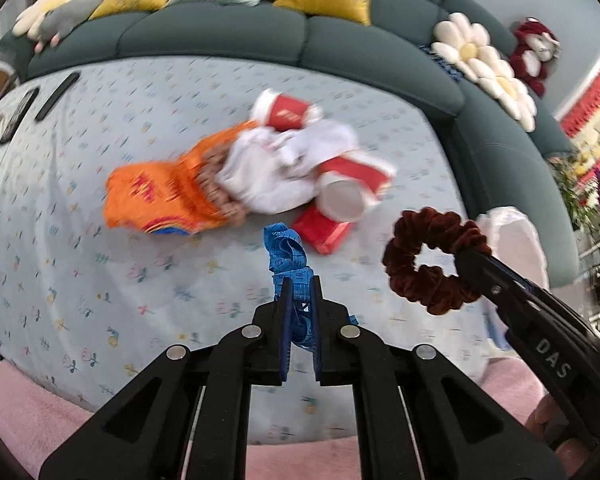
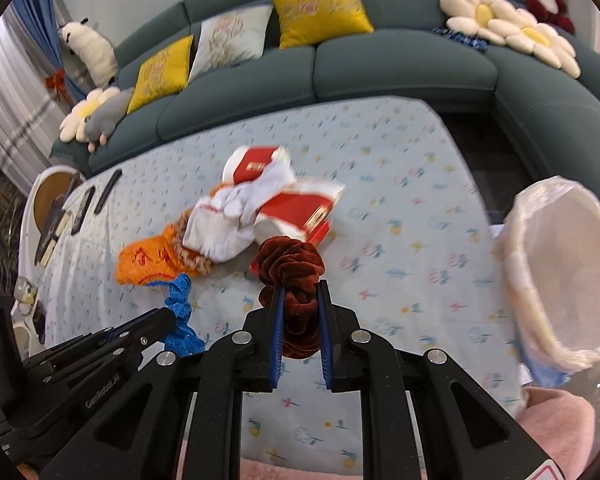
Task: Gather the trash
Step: 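Grasp the blue ribbon with the left tool while the right tool carries the scrunchie to the bin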
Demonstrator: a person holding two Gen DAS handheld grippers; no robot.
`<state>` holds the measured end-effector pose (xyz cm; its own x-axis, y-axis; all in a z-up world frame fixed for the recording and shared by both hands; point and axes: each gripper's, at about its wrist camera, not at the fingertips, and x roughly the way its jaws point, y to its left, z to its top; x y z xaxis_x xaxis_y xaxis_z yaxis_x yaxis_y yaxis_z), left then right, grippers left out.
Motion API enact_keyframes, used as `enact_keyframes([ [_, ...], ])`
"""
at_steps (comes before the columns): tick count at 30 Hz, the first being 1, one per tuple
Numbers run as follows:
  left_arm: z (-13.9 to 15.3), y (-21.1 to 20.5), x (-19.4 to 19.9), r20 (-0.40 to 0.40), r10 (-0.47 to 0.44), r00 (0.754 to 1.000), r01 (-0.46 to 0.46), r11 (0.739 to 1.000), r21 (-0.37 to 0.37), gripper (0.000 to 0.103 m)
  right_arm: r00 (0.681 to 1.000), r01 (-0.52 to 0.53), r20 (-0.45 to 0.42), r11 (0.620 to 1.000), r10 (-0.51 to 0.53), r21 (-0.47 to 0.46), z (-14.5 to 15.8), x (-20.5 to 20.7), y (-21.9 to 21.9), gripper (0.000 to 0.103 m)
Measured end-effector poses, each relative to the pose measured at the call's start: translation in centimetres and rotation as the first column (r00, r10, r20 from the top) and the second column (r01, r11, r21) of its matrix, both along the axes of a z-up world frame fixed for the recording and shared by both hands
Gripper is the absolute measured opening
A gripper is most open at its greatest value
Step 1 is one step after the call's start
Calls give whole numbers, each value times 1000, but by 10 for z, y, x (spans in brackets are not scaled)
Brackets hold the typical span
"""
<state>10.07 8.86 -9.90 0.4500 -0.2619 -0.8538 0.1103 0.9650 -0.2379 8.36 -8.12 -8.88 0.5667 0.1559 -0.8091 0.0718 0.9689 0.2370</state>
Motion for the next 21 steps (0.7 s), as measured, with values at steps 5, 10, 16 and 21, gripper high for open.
enact_keyframes([
  [5, 25, -31, -6, 47, -66, 997, 67, 998, -21, 8, 996, 67, 59, 997, -68, 27, 24, -15, -34, 14],
  [10, 49, -68, -13, 88, -136, 987, 140, 989, -38, 8, 984, 139, 106, 989, -143, 45, 42, -28, -70, 14],
  [16, 70, -124, -19, 132, -232, 964, 238, 971, -32, 8, 959, 240, 140, 969, -247, 64, 53, -47, -124, 14],
  [21, 79, -174, -23, 147, -318, 937, 326, 945, -34, 8, 934, 319, 150, 946, -324, 55, 55, -61, -165, 14],
])
